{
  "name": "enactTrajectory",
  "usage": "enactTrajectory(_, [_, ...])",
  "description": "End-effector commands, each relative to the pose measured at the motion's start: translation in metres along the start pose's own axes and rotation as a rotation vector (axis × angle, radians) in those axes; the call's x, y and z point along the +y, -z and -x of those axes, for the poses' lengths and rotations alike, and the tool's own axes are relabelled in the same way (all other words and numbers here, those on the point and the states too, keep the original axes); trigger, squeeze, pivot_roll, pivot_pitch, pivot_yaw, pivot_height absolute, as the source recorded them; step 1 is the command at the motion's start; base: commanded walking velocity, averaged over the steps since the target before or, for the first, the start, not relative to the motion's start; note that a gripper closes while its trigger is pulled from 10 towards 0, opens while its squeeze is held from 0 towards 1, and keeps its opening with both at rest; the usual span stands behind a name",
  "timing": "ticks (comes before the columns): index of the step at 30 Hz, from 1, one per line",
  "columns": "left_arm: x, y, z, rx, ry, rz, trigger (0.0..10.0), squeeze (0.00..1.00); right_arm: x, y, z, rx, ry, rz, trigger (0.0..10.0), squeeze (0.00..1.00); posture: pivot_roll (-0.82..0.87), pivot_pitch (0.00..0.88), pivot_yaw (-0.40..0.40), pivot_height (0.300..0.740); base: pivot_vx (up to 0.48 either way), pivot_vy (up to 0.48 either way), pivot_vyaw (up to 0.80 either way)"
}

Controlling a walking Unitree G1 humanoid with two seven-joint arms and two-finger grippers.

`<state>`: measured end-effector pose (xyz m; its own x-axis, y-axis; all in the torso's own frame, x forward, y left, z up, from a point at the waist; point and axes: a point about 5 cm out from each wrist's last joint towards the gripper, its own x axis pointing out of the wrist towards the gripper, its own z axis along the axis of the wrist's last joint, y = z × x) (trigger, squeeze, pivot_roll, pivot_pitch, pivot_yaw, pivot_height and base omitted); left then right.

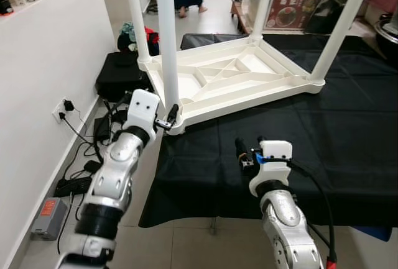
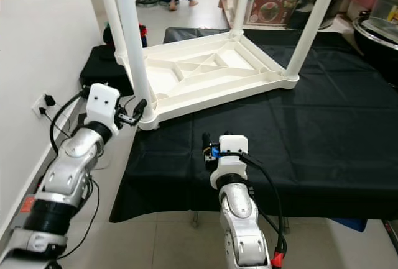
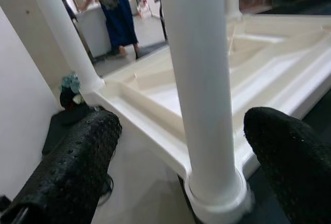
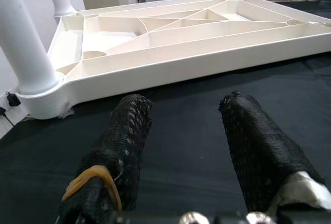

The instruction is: Building children table

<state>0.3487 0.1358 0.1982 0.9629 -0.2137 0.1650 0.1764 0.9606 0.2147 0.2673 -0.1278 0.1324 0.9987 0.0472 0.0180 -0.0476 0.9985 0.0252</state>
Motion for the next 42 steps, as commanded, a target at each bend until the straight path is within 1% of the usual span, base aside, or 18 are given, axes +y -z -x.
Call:
enactTrajectory(1, [0.003, 0.000, -0.006, 0.001, 0.029, 0.002, 10.0, 0.00, -0.001, -0.001, 0.002, 0.000, 0.010, -0.001, 10.0, 0.00, 0.07, 0.059, -0.019, 0.740, 0.000, 0.000, 0.00])
enactTrajectory(4, [0.003, -0.002, -0.010, -0.005, 0.048, -0.007, 10.0, 0.00, -0.001, -0.001, 0.003, -0.001, 0.011, -0.002, 10.0, 0.00, 0.07, 0.059, -0.019, 0.740, 0.000, 0.000, 0.00])
enactTrajectory(5, [0.006, -0.004, -0.016, -0.013, 0.051, -0.014, 10.0, 0.00, -0.001, -0.001, 0.003, 0.000, 0.012, -0.002, 10.0, 0.00, 0.07, 0.064, -0.021, 0.740, 0.000, 0.000, 0.00])
enactTrajectory(9, [0.007, -0.005, -0.023, -0.009, 0.074, -0.019, 10.0, 0.00, -0.001, -0.002, 0.003, -0.001, 0.013, -0.002, 10.0, 0.00, 0.07, 0.070, -0.019, 0.740, 0.000, 0.000, 0.00])
enactTrajectory(11, [0.010, -0.004, -0.026, -0.002, 0.059, -0.010, 10.0, 0.00, -0.001, -0.002, 0.004, -0.002, 0.014, -0.002, 10.0, 0.00, 0.07, 0.070, -0.019, 0.740, 0.000, 0.000, 0.00])
enactTrajectory(12, [0.011, -0.004, -0.027, -0.006, 0.055, -0.025, 10.0, 0.00, -0.001, -0.003, 0.004, -0.004, 0.016, -0.003, 10.0, 0.00, 0.06, 0.082, -0.019, 0.740, 0.000, 0.000, 0.00])
enactTrajectory(16, [0.016, -0.006, -0.033, -0.011, 0.041, -0.034, 10.0, 0.00, -0.001, -0.005, 0.005, -0.010, 0.020, -0.004, 10.0, 0.00, 0.06, 0.085, -0.018, 0.740, 0.000, 0.000, 0.00])
enactTrajectory(18, [0.018, -0.008, -0.038, -0.015, 0.030, -0.019, 10.0, 0.00, -0.001, -0.005, 0.007, -0.011, 0.019, -0.003, 10.0, 0.00, 0.06, 0.093, -0.015, 0.740, 0.000, 0.000, 0.00])
enactTrajectory(19, [0.018, -0.008, -0.038, -0.015, 0.030, -0.019, 10.0, 0.00, -0.001, -0.005, 0.007, -0.011, 0.019, -0.003, 10.0, 0.00, 0.06, 0.093, -0.015, 0.740, 0.000, 0.000, 0.00])
enactTrajectory(20, [0.018, -0.010, -0.041, -0.021, 0.034, -0.015, 10.0, 0.00, -0.001, -0.005, 0.007, -0.009, 0.019, -0.003, 10.0, 0.00, 0.05, 0.101, -0.014, 0.740, 0.000, 0.000, 0.00])
enactTrajectory(21, [0.014, -0.013, -0.047, -0.029, 0.054, -0.013, 10.0, 0.00, 0.000, -0.004, 0.010, -0.002, 0.022, -0.006, 10.0, 0.00, 0.05, 0.099, -0.015, 0.740, 0.000, 0.000, 0.00])
enactTrajectory(25, [0.011, -0.014, -0.049, -0.031, 0.069, -0.010, 10.0, 0.00, -0.001, -0.003, 0.010, 0.002, 0.025, -0.009, 10.0, 0.00, 0.05, 0.099, -0.015, 0.740, 0.000, 0.000, 0.00])
enactTrajectory(29, [-0.005, -0.020, -0.056, -0.054, 0.121, -0.007, 10.0, 0.00, 0.000, -0.004, 0.012, 0.002, 0.021, -0.004, 10.0, 0.00, 0.04, 0.100, -0.002, 0.740, 0.000, 0.000, 0.00])
enactTrajectory(30, [-0.008, -0.021, -0.058, -0.062, 0.125, 0.000, 4.6, 0.00, 0.000, -0.004, 0.013, 0.002, 0.022, -0.002, 10.0, 0.00, 0.04, 0.094, 0.001, 0.740, 0.000, 0.000, 0.00])
enactTrajectory(34, [-0.011, -0.023, -0.059, -0.072, 0.129, 0.007, 4.6, 0.00, 0.000, -0.003, 0.014, 0.002, 0.023, 0.000, 10.0, 0.00, 0.04, 0.094, 0.001, 0.740, 0.000, 0.000, 0.00])
enactTrajectory(35, [-0.012, -0.024, -0.059, -0.079, 0.131, 0.003, 0.0, 0.00, 0.000, -0.003, 0.014, 0.003, 0.023, 0.001, 10.0, 0.00, 0.03, 0.088, 0.003, 0.740, 0.000, 0.000, 0.00])
enactTrajectory(40, [-0.011, -0.025, -0.060, -0.099, 0.125, -0.014, 0.0, 0.00, 0.000, -0.003, 0.016, 0.005, 0.023, 0.005, 10.0, 0.00, 0.03, 0.075, 0.002, 0.740, 0.000, 0.000, 0.00])
enactTrajectory(42, [-0.006, -0.022, -0.060, -0.081, 0.070, -0.019, 0.0, 0.00, 0.000, -0.002, 0.016, 0.007, 0.022, 0.008, 10.0, 0.00, 0.04, 0.065, 0.000, 0.740, 0.000, 0.000, 0.00])
